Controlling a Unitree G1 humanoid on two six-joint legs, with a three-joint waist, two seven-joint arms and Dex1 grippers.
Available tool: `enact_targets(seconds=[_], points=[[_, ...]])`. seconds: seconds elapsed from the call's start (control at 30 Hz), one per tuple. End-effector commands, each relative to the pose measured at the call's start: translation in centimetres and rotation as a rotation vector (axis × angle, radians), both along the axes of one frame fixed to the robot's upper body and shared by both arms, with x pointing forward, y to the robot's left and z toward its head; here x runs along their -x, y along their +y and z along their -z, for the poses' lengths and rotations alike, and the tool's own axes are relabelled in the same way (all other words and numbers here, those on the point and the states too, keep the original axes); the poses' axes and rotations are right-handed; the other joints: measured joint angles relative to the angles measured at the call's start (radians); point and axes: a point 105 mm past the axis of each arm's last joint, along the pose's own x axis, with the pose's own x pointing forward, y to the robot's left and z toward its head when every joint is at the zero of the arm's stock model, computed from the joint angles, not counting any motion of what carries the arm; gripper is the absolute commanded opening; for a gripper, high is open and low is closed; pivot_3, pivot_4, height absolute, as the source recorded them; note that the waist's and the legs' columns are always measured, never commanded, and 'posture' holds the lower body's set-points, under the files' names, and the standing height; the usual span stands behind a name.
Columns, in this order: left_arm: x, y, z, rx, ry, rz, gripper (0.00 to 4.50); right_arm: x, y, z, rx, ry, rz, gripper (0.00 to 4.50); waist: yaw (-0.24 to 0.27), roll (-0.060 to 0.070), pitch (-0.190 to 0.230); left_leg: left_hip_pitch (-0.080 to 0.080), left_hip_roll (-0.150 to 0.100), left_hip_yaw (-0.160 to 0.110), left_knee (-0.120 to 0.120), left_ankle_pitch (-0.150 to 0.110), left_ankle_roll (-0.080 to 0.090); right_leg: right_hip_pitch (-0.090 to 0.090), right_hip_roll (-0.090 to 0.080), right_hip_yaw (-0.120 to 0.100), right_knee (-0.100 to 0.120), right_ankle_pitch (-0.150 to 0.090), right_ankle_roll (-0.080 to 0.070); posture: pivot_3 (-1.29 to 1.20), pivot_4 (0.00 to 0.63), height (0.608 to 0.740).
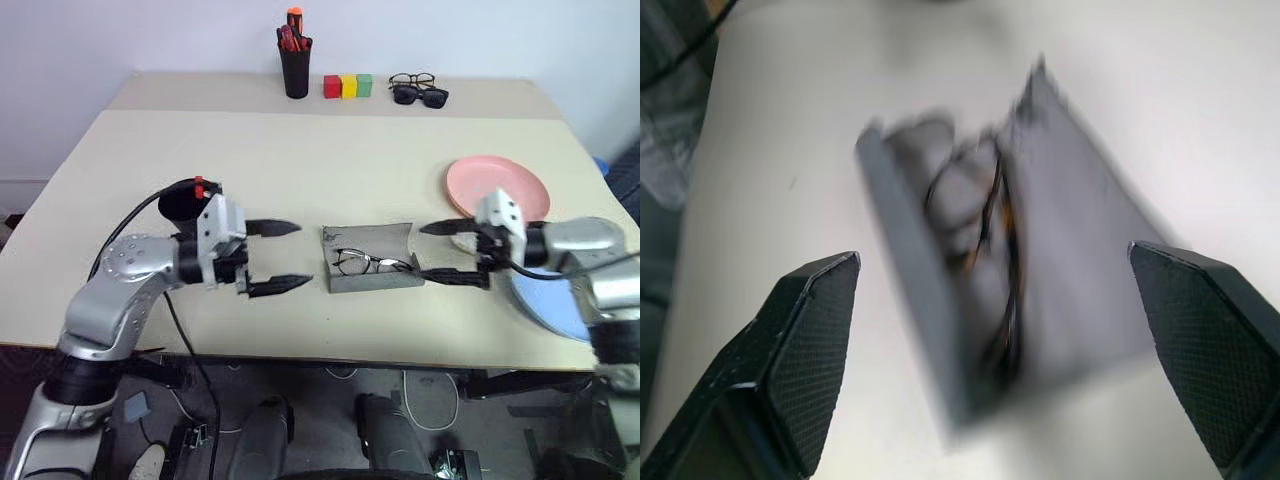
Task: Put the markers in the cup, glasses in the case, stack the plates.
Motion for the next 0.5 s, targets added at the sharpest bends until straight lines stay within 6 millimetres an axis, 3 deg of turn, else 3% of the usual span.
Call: enact_targets(seconds=[0.03,0.23,0.27,0.4,0.5], points=[[-2.4,-1.5,-0.6,-0.011,-0.038,-0.069,3.25,2.0,-2.5,-0.7,0.02,-0.078,0.1,4.4,-0.004,0.0,0.0,0.0,0.0,0.0,0.0,0.0,0.0,0.0,0.0,0.0,0.0,0.0,0.001,0.0,0.15,0.74],[-5.2,-4.5,-1.9,-0.025,-0.087,-0.098,0.23,5.4,-5.2,-0.2,-0.033,-0.201,0.267,4.4,-0.017,0.0,0.0,0.002,0.001,0.003,0.0,0.0,0.0,0.0,0.001,0.002,0.001,-0.001,0.001,0.0,0.15,0.74],[-5.8,-4.7,-2.2,-0.031,-0.092,-0.102,0.05,6.0,-5.5,0.1,-0.036,-0.202,0.277,4.4,-0.013,0.0,0.0,0.002,0.001,0.002,0.0,0.0,0.0,0.0,0.001,0.002,0.001,-0.001,0.001,0.0,0.15,0.74],[-8.4,-6.2,-3.7,-0.105,-0.149,-0.098,0.05,8.2,-6.2,0.8,-0.062,-0.209,0.31,4.4,-0.012,-0.002,0.001,0.001,0.001,0.002,0.001,0.0,0.0,0.001,0.001,0.002,0.0,-0.002,0.002,0.0,0.15,0.74],[-10.7,-7.0,-3.6,-0.229,-0.206,-0.114,0.05,8.8,-6.4,0.6,-0.093,-0.251,0.335,4.4,-0.01,-0.003,0.002,0.0,0.0,0.003,0.002,0.0,0.0,0.001,0.0,0.002,-0.002,-0.002,0.002,0.0,0.15,0.74]])
